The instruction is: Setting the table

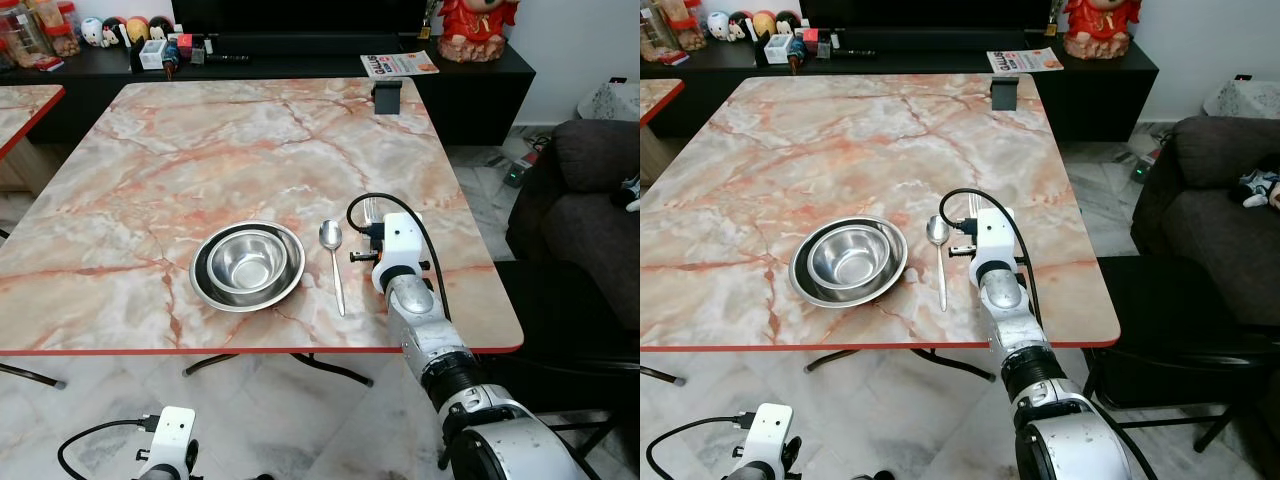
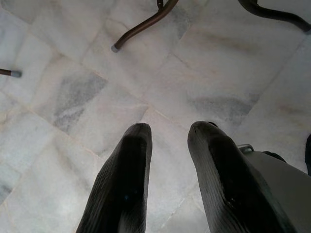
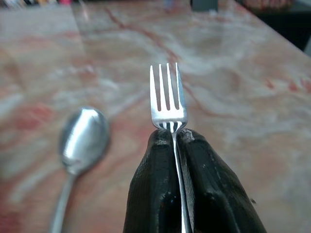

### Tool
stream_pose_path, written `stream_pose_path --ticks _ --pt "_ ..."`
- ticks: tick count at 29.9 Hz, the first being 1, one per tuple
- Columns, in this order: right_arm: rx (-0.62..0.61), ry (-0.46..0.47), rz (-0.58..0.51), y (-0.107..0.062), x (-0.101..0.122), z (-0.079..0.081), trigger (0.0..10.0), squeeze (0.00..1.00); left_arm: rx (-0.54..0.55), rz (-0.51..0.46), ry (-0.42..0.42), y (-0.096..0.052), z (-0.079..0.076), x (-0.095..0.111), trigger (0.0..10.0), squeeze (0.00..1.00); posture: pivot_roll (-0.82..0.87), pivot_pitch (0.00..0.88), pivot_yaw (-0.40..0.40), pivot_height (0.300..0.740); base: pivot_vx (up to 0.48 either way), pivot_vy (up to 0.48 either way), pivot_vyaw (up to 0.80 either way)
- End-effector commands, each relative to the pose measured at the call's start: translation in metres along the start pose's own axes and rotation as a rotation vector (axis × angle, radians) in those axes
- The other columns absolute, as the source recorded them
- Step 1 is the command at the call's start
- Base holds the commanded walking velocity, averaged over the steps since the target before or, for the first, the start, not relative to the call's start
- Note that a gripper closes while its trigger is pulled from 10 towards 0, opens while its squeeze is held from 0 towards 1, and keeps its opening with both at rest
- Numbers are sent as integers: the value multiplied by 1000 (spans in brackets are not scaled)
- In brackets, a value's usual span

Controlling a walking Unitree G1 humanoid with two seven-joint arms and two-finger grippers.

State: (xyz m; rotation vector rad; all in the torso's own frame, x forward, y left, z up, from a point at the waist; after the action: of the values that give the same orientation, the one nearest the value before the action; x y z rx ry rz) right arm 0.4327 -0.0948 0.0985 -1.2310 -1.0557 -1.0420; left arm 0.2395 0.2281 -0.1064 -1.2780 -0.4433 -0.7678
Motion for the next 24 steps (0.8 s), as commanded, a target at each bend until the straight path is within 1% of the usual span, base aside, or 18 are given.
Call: stream_pose_path --ticks 1,3,5,10,14,18,20,24 --pt "-20 -4 28 2 -1 -4 10000 0 -5 48 2 -3 0 -14 10000 0 46 118 21 740 0 0 0" --pt "-26 -12 45 3 -3 -5 10000 0 -6 51 1 -3 -1 -15 10000 0 48 117 19 740 0 0 0" --pt "-28 2 63 3 -6 -6 10000 0 -7 54 -1 -3 -1 -16 10000 0 49 118 19 740 0 0 0" --pt "-13 26 105 3 -13 -3 10000 0 -11 62 -4 -4 -3 -18 10000 0 53 117 15 740 0 0 0" --pt "4 24 99 5 -9 2 10000 0 -12 66 -7 -4 -4 -19 10000 0 53 116 11 740 0 0 0" --pt "8 38 100 6 -7 3 10000 0 -11 70 -11 -4 -5 -20 10000 0 57 116 8 740 0 0 0" --pt "20 22 103 7 -4 6 10000 0 -10 73 -14 -5 -6 -21 10000 0 58 116 4 740 0 0 0" --pt "20 19 103 7 -3 5 10000 0 -8 76 -17 -5 -6 -22 10000 0 61 116 1 740 0 0 0"
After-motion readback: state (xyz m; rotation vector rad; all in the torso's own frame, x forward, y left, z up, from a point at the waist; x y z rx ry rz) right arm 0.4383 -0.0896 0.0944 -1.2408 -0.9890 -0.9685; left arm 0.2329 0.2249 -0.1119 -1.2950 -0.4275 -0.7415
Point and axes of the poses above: a point about 5 cm out from each wrist's last joint towards the gripper, its own y axis pointing out of the wrist towards the gripper, its own x axis along the axis of the wrist's last joint, z = x × y, the point moved 6 cm from there along y, pointing out of the wrist towards the gripper, and after that the axes turned 6 degrees about y, right-handed, at the moved point
